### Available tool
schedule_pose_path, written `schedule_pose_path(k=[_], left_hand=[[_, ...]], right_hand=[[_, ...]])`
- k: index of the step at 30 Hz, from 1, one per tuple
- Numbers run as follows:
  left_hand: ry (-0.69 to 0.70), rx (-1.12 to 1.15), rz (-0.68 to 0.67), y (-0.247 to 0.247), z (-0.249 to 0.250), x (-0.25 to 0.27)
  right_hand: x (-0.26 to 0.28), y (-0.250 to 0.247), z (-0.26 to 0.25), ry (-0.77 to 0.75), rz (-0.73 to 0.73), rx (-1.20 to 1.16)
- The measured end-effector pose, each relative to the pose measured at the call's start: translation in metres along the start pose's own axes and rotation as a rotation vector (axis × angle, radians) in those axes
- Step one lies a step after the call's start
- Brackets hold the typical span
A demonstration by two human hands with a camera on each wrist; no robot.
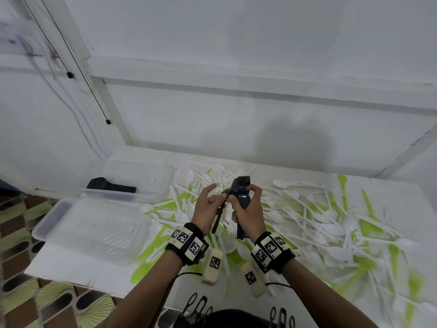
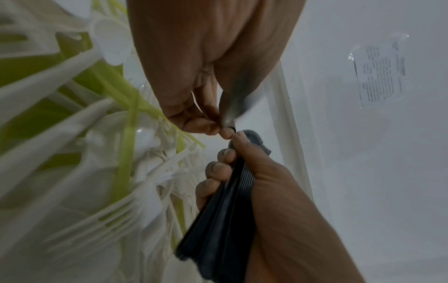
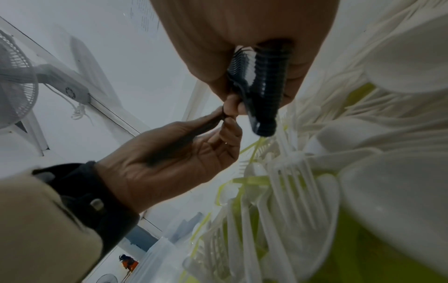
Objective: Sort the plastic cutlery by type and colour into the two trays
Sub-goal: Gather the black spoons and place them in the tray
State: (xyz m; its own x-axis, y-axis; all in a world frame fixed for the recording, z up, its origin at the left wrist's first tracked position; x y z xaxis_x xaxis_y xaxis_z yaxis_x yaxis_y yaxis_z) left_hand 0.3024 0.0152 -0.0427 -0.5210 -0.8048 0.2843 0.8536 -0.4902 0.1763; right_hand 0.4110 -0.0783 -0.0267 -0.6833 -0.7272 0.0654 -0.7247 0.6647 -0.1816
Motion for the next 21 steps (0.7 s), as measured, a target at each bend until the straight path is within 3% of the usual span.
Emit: schedule_pose_path(k=[4, 8, 12, 16, 21], left_hand=[[-0.018, -0.014, -0.095, -0.004, -0.006, -0.002], [-0.045, 0.028, -0.091, 0.000, -0.006, -0.001], [-0.018, -0.116, -0.077, 0.010, -0.007, 0.000], [-0.046, -0.151, 0.049, 0.006, -0.003, -0.002], [0.008, -0.053, 0.129, 0.005, 0.021, 0.000]], right_hand=[[0.000, -0.002, 0.004, 0.012, 0.005, 0.039], [0.000, -0.002, 0.008, -0.049, 0.035, 0.216], [0.003, 0.002, 0.003, -0.155, -0.020, 0.320], [0.004, 0.002, -0.007, -0.204, 0.005, 0.296], [-0.004, -0.006, -0.009, -0.096, 0.077, 0.211]])
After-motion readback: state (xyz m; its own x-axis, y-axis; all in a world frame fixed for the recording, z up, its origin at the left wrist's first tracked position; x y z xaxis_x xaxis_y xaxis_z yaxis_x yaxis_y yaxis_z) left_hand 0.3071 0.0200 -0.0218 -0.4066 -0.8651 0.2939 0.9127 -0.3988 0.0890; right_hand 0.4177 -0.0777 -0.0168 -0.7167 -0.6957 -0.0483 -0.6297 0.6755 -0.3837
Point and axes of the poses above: each hand's wrist, its own x-axis away from the middle knuckle, its own y-axis out of the palm, z = x × y, the point moved 4 cm from there along -x, towards the middle knuckle, and after that the axes turned 3 degrees about x, right-handed, at the moved point
